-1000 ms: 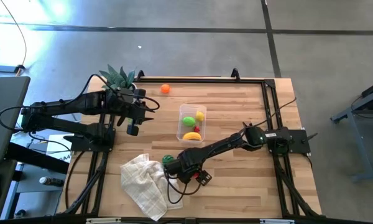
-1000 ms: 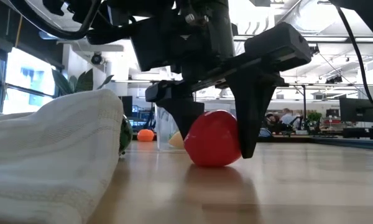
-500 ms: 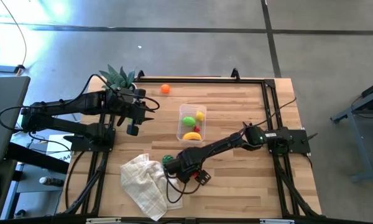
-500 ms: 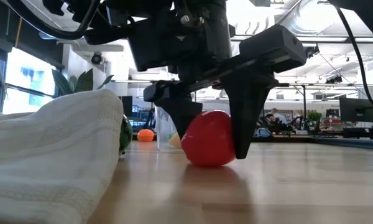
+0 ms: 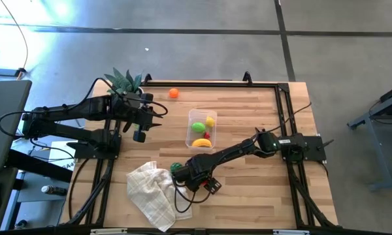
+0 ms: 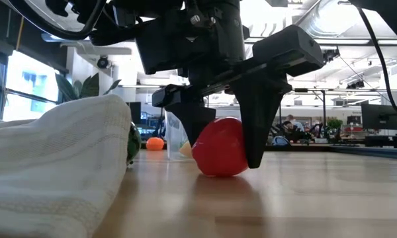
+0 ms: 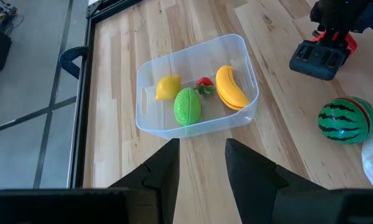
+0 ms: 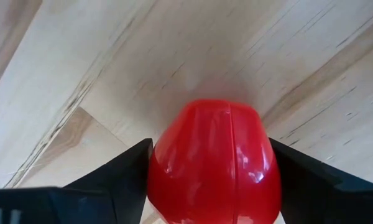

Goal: Pick and placing Produce into tupperware
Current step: Put the red apple into the transparent bin

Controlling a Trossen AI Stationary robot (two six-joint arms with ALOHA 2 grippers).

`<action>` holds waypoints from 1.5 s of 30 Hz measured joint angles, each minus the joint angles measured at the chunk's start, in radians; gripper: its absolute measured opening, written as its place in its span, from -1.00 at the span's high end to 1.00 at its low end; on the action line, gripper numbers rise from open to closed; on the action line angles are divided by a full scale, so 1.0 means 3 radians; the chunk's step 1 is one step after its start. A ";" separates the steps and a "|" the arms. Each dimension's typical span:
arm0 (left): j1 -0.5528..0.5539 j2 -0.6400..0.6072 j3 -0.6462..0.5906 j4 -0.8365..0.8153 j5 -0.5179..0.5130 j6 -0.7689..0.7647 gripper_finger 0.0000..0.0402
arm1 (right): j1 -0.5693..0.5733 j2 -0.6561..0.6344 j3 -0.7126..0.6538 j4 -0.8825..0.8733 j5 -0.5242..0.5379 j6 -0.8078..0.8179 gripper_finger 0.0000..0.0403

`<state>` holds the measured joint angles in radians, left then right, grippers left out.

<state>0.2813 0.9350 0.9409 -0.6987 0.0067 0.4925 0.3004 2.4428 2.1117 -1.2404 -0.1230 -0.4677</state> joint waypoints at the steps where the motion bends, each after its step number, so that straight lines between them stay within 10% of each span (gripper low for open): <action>1: 0.0000 0.0000 0.0000 0.0000 0.0001 0.0000 0.42 | 0.0000 0.0000 0.0000 0.0000 0.0000 0.0001 -0.31; 28: 0.0000 -0.0001 0.0000 0.0001 0.0000 0.0000 0.42 | -0.0065 -0.0908 0.0001 -0.0112 0.0200 0.0611 -0.30; 45: 0.0000 0.0000 0.0000 0.0001 0.0001 0.0000 0.42 | -0.0823 -0.1961 0.0001 -0.0086 0.0772 0.1221 -0.30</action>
<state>0.2813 0.9349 0.9409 -0.6983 0.0071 0.4923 0.0535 1.8543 2.1120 -1.2660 0.1086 -0.1014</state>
